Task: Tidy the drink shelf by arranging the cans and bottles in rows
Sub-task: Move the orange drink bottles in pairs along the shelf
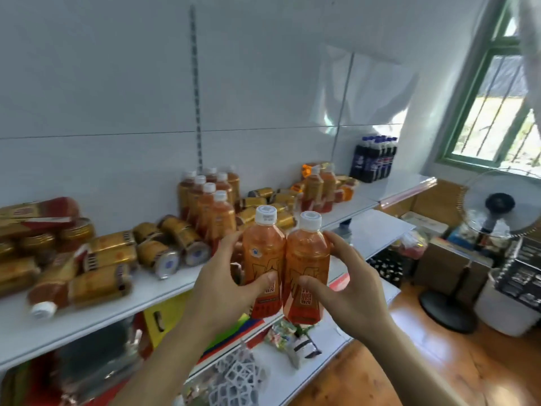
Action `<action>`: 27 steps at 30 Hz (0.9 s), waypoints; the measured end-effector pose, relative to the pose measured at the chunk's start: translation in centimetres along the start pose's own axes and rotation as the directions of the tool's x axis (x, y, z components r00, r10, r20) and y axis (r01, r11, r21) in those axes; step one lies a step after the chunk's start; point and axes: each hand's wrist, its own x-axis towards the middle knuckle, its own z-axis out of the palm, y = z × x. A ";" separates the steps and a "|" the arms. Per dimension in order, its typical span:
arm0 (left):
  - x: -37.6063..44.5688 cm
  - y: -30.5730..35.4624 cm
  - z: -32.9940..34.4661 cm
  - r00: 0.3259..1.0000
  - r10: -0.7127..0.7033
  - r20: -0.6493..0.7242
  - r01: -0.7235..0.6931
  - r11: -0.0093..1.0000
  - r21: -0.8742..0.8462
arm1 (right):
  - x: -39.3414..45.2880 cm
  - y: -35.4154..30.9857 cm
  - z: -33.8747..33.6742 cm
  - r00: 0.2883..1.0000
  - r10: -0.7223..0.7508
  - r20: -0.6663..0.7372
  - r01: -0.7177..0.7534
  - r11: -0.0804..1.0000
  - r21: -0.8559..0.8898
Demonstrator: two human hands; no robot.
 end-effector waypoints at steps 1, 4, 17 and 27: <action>0.6 0.7 1.8 1.000 0.007 0.014 -0.007 1.000 -0.004 | 0.2 1.3 -1.3 1.000 0.009 -0.009 -0.010 1.000 -0.007; 2.5 2.3 6.6 0.997 0.001 0.073 -0.001 1.000 -0.008 | 0.9 4.7 -4.7 0.999 0.039 -0.037 -0.040 0.999 -0.014; 16.3 0.9 23.4 0.979 0.009 0.205 -0.013 1.000 0.019 | 10.6 21.1 -9.9 0.984 0.152 -0.098 -0.161 0.983 -0.091; 28.7 0.5 31.3 0.969 0.077 0.233 -0.106 0.987 0.117 | 22.8 30.6 -12.2 0.986 0.154 -0.066 -0.160 0.983 -0.096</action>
